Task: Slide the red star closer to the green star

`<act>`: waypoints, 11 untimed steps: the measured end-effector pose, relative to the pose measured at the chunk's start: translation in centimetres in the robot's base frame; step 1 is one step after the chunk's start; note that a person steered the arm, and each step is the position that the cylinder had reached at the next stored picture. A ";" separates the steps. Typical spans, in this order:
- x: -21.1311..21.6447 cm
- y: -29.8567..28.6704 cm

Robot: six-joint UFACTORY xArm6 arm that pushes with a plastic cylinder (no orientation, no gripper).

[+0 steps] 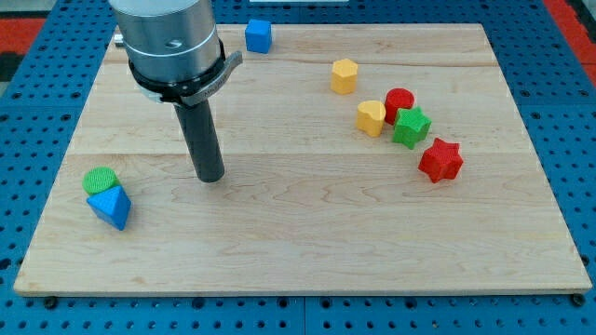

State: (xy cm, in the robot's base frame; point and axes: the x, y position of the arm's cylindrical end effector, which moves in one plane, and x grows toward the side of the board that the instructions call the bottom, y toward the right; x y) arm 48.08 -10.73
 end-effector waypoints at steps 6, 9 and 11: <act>5.2 10.4; 2.7 32.1; -0.6 31.5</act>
State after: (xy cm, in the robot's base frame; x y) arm 47.43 20.81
